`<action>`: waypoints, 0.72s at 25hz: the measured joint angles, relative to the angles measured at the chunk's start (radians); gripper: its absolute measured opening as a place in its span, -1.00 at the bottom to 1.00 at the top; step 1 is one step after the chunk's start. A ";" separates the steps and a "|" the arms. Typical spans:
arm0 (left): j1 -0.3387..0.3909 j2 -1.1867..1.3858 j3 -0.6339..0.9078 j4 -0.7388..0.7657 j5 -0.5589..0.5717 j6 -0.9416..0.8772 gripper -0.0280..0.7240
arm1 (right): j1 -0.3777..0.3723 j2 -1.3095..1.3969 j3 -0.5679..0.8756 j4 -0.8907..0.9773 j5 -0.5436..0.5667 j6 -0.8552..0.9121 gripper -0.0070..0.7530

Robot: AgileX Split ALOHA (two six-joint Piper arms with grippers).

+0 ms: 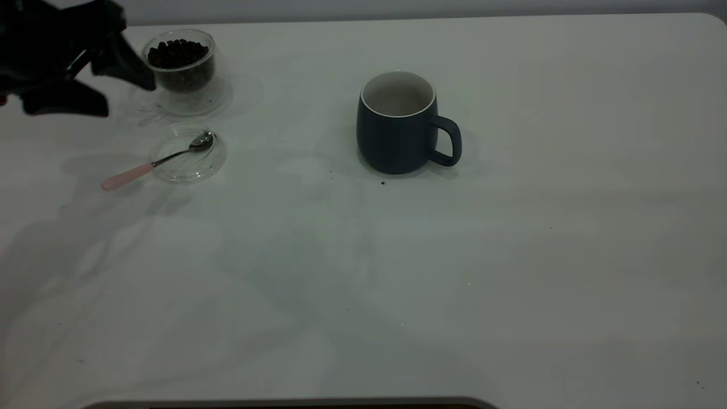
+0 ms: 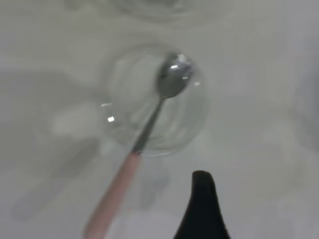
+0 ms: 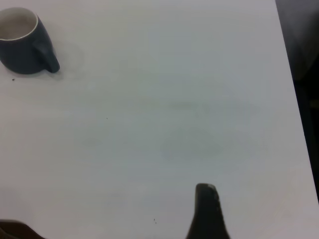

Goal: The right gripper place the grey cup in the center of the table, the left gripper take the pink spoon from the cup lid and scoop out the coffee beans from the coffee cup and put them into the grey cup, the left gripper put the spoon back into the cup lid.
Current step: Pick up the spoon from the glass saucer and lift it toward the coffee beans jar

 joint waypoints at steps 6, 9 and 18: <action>-0.008 0.000 -0.012 0.000 -0.032 0.002 0.73 | 0.000 0.000 0.000 0.000 0.000 0.000 0.57; -0.008 0.000 -0.013 0.000 -0.059 0.002 0.65 | 0.000 0.000 0.000 0.000 0.000 0.000 0.57; -0.008 0.000 -0.015 0.000 -0.066 -0.001 0.60 | 0.000 0.000 0.000 0.000 0.000 0.000 0.57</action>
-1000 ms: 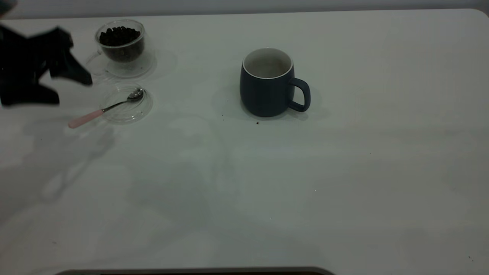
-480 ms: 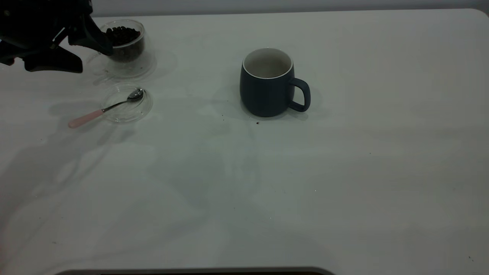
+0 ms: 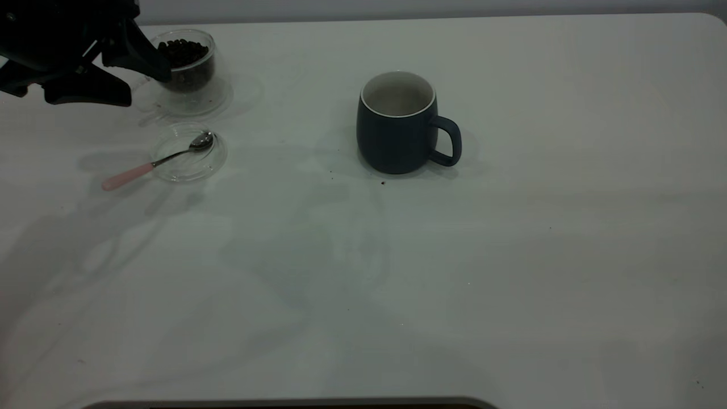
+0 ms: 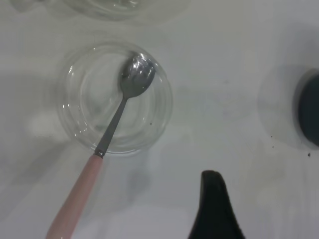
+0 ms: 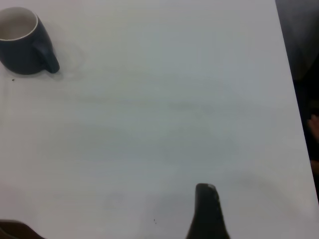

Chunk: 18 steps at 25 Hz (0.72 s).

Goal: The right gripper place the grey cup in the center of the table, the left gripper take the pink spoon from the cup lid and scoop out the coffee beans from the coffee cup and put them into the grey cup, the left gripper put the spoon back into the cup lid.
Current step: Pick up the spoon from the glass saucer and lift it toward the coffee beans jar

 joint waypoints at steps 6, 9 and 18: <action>0.000 0.000 0.000 0.000 -0.006 -0.022 0.60 | 0.000 0.000 0.000 0.000 0.000 0.000 0.57; 0.008 0.000 0.000 0.000 -0.010 -0.032 0.60 | 0.000 0.000 0.000 0.000 0.000 0.000 0.57; 0.025 0.000 0.000 -0.005 -0.009 -0.028 0.60 | 0.000 0.000 0.000 0.000 0.000 0.000 0.57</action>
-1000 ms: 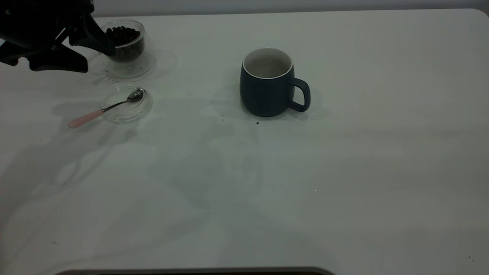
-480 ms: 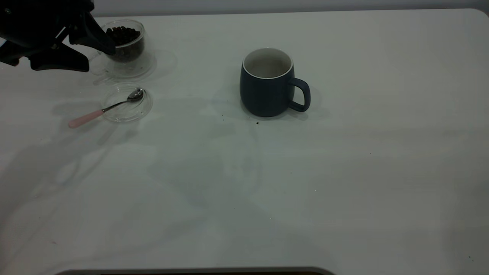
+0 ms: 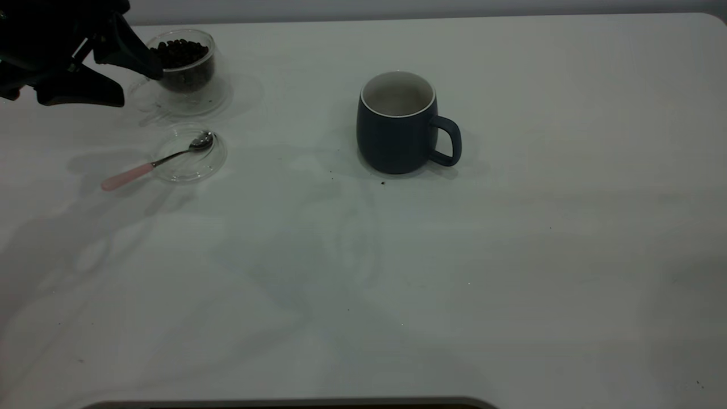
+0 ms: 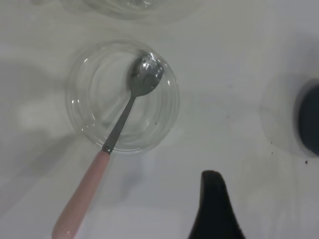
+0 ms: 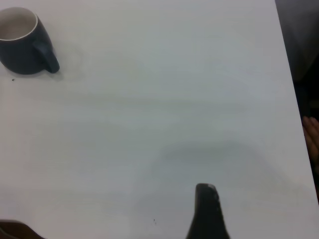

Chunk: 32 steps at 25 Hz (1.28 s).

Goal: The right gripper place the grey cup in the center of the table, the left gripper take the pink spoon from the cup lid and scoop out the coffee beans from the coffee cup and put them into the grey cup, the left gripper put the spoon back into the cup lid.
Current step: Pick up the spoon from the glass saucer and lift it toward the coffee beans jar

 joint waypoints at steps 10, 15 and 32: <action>-0.089 -0.068 0.015 -0.120 0.263 0.241 0.60 | 0.000 0.000 0.000 0.000 0.000 0.000 0.57; -0.176 -0.116 0.074 -0.468 0.507 0.602 0.60 | 0.000 0.000 0.000 0.000 0.000 0.000 0.57; -0.248 -0.126 -0.031 -1.882 0.963 2.073 0.60 | 0.000 0.000 0.000 0.000 0.000 0.000 0.57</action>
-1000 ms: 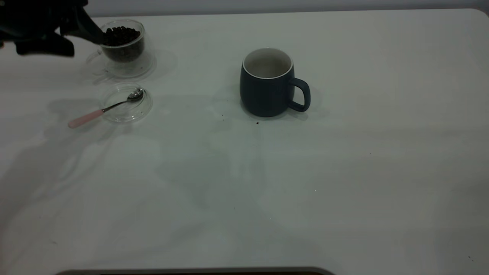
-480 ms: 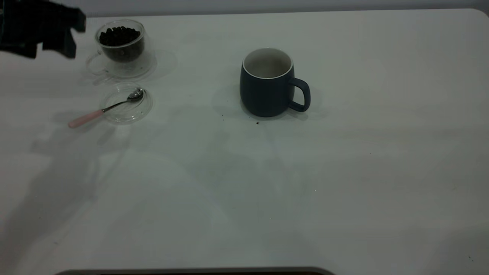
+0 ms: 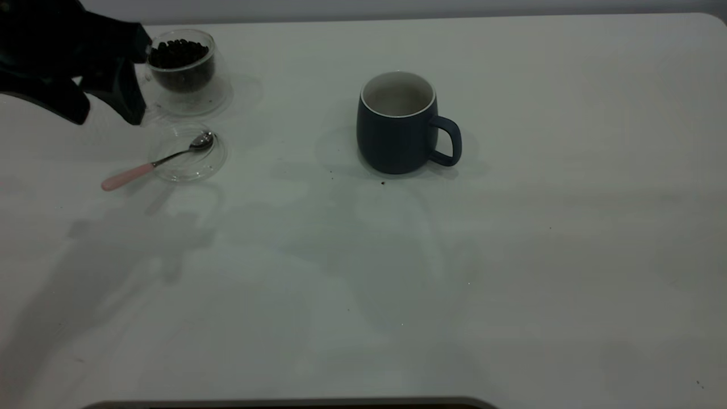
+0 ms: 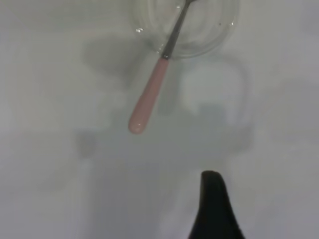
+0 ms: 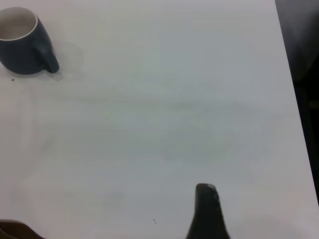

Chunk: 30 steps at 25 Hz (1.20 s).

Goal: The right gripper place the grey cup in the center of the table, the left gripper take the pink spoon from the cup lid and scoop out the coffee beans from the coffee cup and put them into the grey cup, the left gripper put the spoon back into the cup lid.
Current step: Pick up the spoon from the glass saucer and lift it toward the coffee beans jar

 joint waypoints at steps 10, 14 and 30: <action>0.003 0.233 -0.143 -0.098 0.036 0.194 0.60 | 0.000 0.000 0.000 0.000 0.000 0.000 0.57; 0.005 0.273 -0.149 -0.085 0.041 0.219 0.60 | 0.000 0.000 0.000 0.000 0.000 0.000 0.57; 0.076 0.366 -0.152 0.057 -0.022 0.293 0.60 | 0.000 0.000 0.000 0.000 0.000 0.000 0.57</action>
